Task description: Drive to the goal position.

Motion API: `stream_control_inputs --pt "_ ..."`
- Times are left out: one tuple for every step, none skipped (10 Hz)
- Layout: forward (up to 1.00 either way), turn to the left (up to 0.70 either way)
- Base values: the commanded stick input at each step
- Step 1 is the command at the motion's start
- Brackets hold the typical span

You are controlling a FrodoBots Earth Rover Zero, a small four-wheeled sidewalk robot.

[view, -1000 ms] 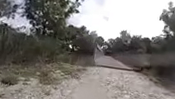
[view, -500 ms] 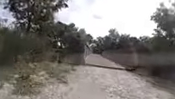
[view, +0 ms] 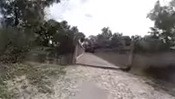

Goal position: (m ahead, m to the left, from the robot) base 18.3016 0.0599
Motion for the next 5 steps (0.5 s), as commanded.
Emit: stream_control_inputs --pt "0.70 0.00" --pt "0.70 0.00" --pt "0.70 0.00" --pt "0.70 0.00" --pt "0.70 0.00"
